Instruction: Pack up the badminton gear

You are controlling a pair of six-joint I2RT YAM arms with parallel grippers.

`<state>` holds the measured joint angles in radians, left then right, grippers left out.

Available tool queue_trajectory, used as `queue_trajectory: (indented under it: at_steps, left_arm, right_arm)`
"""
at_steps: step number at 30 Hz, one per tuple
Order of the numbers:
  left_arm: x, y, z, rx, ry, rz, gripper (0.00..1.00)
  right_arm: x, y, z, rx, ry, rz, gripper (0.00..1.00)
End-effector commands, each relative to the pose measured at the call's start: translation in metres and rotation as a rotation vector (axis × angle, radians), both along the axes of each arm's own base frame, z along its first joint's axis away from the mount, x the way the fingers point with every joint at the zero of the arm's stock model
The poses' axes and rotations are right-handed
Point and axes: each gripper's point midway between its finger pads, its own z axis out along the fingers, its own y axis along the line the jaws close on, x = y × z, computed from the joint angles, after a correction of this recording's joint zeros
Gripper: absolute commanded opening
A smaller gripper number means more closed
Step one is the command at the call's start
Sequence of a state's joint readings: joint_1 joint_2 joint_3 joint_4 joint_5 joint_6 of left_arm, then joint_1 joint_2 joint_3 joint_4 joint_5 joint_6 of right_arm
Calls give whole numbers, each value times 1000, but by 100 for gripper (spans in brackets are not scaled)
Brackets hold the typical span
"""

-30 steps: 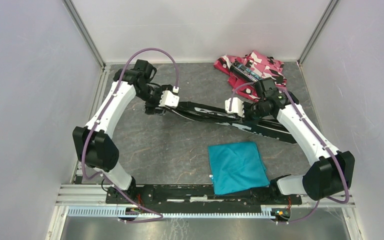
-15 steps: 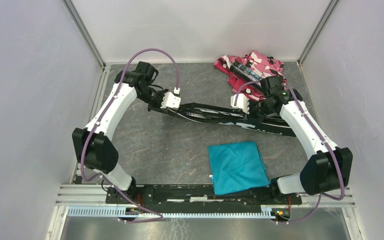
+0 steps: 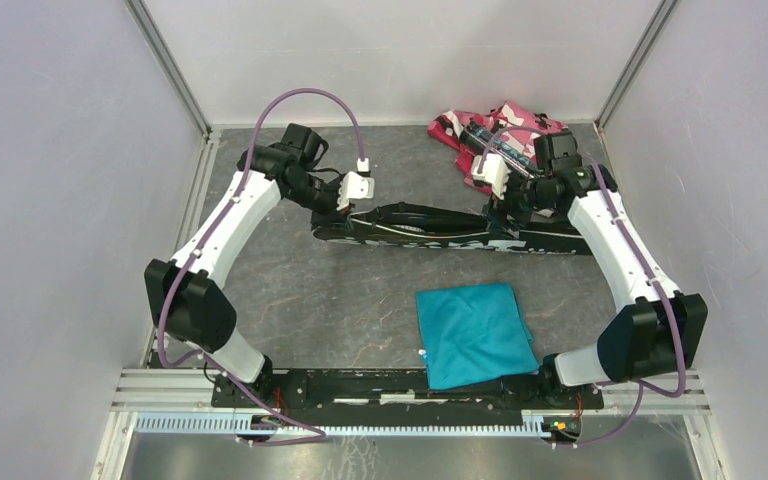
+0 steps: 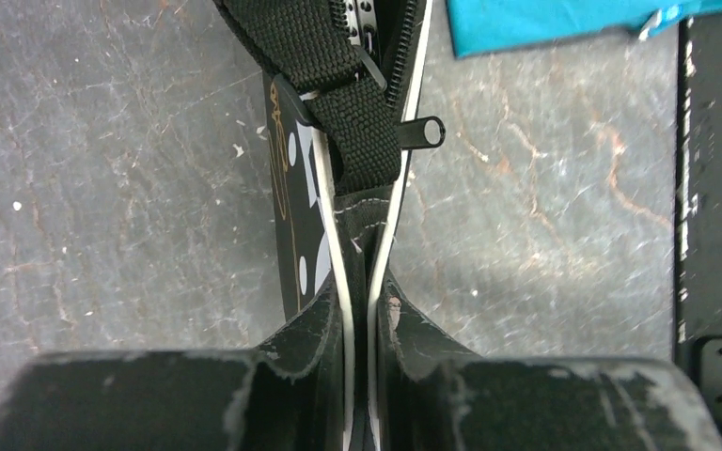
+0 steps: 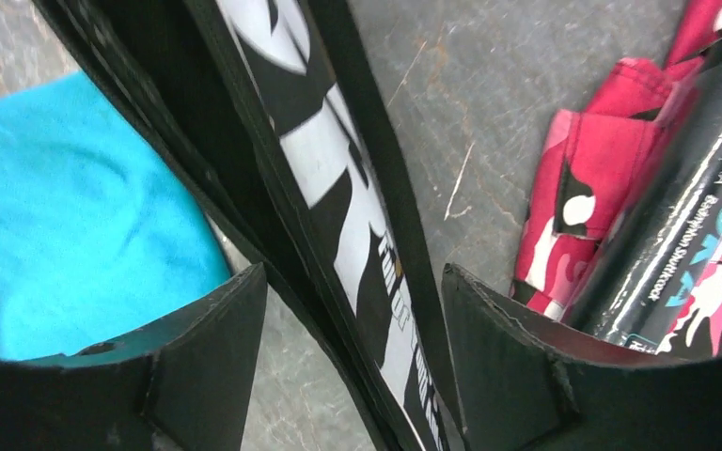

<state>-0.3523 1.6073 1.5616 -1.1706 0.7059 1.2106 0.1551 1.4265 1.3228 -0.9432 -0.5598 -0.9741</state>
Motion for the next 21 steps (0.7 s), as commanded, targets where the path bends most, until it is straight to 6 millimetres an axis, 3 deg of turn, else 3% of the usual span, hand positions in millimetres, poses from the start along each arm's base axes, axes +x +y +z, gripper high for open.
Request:
queue_trajectory:
  at_steps: [1,5,9,15,21]
  left_arm:
    - [-22,-36,41,-211,81,41,2]
    - [-28,-51,43,-244,125,94,2]
    - [-26,-60,42,-271,161,164,2]
    - [-23,-61,41,-293,211,255,2]
    - [-20,-60,39,-303,219,310,2]
  right_arm:
    - [14,28,55,200,-61,-99,74]
    - [13,63,85,313,-102,-151,73]
    - [0,107,101,386,-132,-134,70]
    - [-23,157,108,485,-72,-99,57]
    - [-40,187,101,457,-53,-97,50]
